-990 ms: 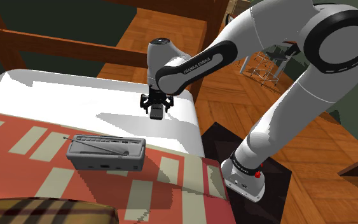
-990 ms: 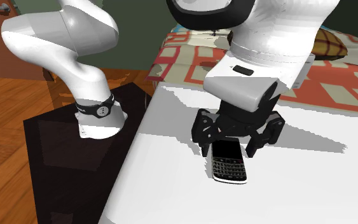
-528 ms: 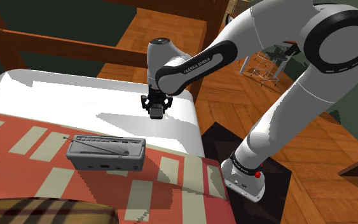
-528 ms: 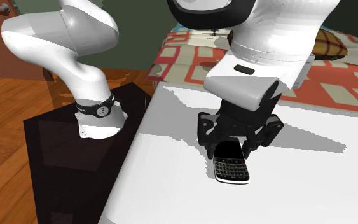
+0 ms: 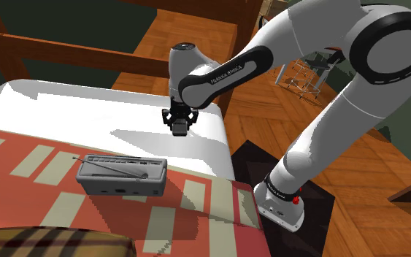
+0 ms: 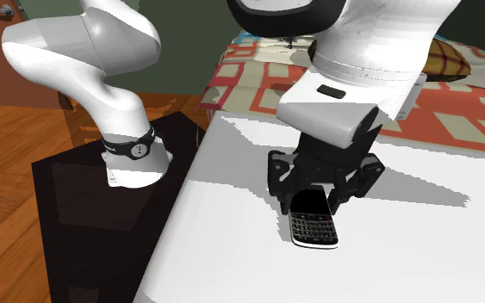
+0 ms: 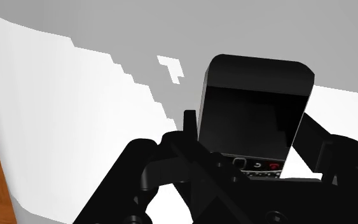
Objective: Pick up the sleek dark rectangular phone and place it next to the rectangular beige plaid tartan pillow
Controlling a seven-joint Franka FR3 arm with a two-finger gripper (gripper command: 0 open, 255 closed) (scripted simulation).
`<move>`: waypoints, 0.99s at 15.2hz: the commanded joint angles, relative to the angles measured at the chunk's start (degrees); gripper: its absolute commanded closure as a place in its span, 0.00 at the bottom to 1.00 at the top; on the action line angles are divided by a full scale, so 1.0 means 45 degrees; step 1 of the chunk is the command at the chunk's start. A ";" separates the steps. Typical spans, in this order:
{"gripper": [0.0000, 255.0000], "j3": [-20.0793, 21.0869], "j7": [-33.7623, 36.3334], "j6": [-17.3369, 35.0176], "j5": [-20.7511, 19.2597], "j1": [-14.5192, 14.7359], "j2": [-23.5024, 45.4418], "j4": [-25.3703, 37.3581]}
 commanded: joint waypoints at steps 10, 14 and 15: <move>1.00 -0.0161 -0.0519 -0.1913 0.0570 0.0074 -0.1191 0.0785; 1.00 -0.0232 -0.0654 -0.2633 0.0700 0.0092 -0.1545 0.1174; 1.00 -0.0250 -0.0684 -0.2813 0.0726 0.0096 -0.1625 0.1277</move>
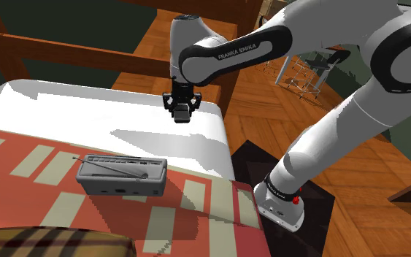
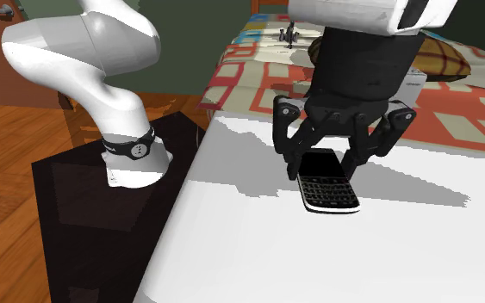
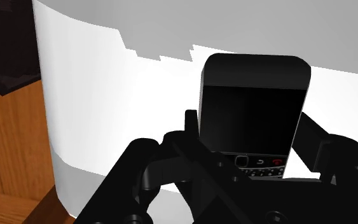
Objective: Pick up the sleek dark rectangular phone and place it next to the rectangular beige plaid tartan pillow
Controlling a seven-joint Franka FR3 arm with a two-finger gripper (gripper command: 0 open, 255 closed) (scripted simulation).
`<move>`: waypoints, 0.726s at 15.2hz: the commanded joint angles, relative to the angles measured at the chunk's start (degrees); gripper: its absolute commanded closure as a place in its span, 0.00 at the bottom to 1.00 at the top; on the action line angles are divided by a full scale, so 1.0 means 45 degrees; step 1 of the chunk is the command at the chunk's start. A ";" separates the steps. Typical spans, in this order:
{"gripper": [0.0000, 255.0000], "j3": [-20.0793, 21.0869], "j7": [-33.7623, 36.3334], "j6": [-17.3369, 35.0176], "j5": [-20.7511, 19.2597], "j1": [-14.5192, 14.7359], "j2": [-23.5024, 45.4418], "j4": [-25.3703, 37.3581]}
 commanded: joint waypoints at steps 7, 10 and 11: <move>1.00 -0.0147 -0.0219 -0.1451 0.0174 0.0017 -0.0582 0.0897; 1.00 -0.0196 -0.0277 -0.1977 0.0209 0.0016 -0.0736 0.1278; 1.00 -0.0212 -0.0294 -0.2152 0.0218 0.0014 -0.0781 0.1410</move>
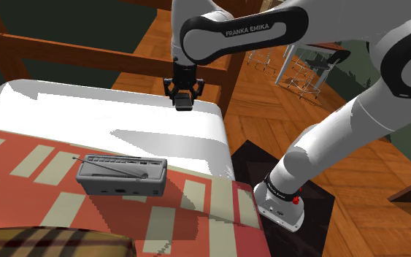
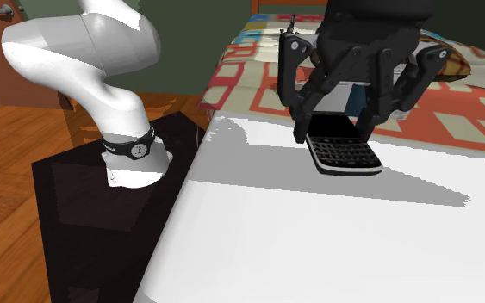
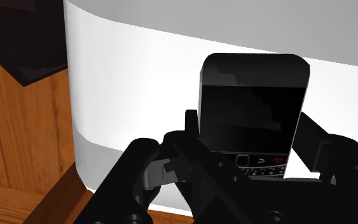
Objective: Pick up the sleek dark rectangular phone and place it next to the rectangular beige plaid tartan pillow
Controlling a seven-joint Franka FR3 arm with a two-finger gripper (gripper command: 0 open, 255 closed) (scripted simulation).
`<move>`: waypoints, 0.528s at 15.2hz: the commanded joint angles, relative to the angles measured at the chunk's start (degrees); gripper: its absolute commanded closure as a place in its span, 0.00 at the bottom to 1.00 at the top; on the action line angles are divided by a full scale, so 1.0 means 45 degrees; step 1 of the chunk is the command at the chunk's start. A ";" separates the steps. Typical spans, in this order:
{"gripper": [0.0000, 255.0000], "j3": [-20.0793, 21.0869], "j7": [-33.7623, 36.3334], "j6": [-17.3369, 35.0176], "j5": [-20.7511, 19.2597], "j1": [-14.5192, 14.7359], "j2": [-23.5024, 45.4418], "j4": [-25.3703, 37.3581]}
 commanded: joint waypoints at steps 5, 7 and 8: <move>1.00 -0.0094 -0.0097 -0.1051 0.0038 -0.0015 -0.0224 0.0834; 1.00 -0.0121 -0.0120 -0.1396 0.0042 -0.0021 -0.0274 0.1132; 1.00 -0.0134 -0.0131 -0.1568 0.0043 -0.0025 -0.0294 0.1284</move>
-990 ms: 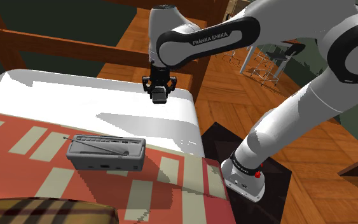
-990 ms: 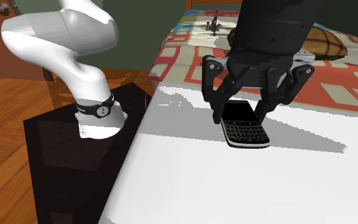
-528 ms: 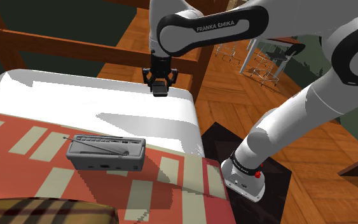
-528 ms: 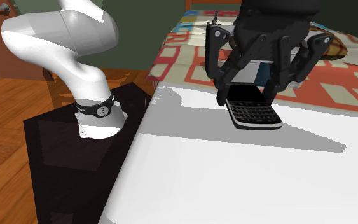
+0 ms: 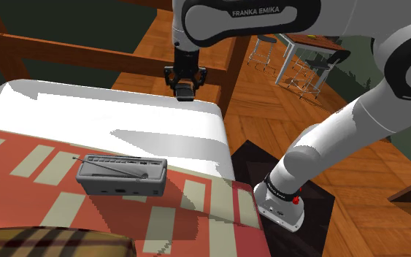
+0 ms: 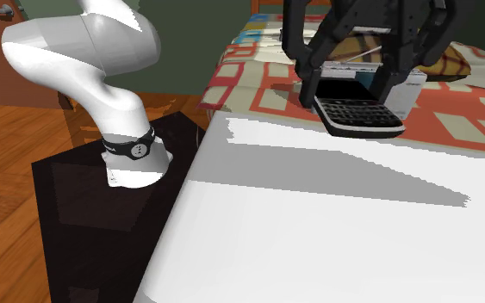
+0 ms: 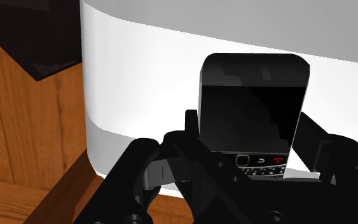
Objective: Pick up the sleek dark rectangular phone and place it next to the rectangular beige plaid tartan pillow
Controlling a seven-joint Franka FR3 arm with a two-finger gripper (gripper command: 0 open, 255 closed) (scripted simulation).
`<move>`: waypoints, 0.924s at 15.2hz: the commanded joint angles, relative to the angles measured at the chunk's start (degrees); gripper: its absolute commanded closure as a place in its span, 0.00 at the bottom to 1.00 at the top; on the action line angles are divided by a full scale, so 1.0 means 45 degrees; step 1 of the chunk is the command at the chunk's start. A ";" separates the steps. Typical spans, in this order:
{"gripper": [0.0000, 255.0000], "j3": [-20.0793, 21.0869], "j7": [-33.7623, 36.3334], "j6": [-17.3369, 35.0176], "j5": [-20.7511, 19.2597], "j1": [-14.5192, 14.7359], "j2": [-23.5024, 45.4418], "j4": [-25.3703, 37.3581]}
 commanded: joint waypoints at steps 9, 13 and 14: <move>1.00 0.0229 0.0412 -0.1265 0.0211 0.0221 -0.0416 0.0870; 1.00 0.0907 0.1415 -0.1419 0.0693 0.0743 -0.1018 0.0483; 1.00 0.1088 0.1676 -0.1459 0.0814 0.0871 -0.1138 0.0422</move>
